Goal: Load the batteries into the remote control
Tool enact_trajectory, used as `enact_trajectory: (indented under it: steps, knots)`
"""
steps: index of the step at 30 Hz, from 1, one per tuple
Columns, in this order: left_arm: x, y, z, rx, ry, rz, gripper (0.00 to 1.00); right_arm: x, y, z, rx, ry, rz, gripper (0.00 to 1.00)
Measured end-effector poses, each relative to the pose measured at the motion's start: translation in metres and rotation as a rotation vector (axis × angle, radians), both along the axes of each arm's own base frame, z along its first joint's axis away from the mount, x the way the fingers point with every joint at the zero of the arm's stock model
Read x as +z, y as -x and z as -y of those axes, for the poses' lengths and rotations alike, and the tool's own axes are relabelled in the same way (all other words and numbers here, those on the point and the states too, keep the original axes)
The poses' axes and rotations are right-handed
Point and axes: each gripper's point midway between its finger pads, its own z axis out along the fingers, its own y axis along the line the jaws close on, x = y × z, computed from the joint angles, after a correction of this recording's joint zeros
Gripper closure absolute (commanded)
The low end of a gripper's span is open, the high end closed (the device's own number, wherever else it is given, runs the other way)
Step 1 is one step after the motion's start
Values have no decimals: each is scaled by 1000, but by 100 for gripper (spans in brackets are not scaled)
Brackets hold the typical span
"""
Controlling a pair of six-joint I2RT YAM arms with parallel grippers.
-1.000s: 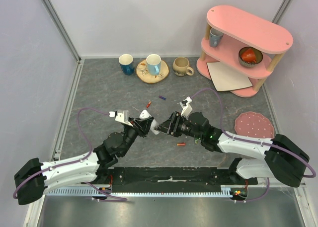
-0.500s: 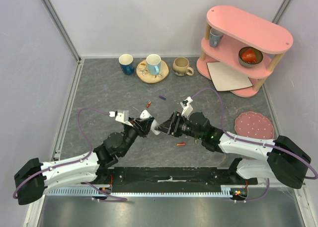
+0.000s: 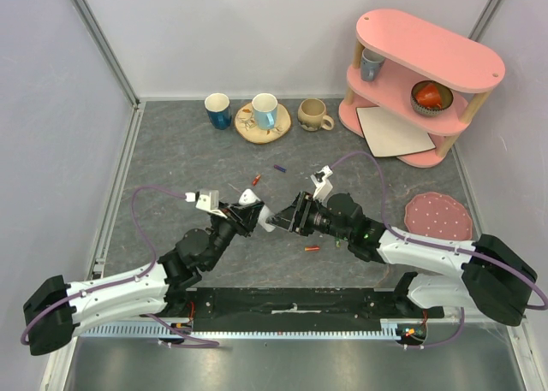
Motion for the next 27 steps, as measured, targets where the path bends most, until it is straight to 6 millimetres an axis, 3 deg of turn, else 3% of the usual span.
enact_trajectory:
  steps: [3,11,27]
  knots:
    - [-3,0,0,-3,-10,-5,98,3,0,0,-1,-9,6,37]
    - [-14,3,2,-17,-52,-29,98,35,-4,-5,-1,-90,68,37]
    - [2,-2,-12,51,56,23,98,35,2,-11,20,-166,27,32]
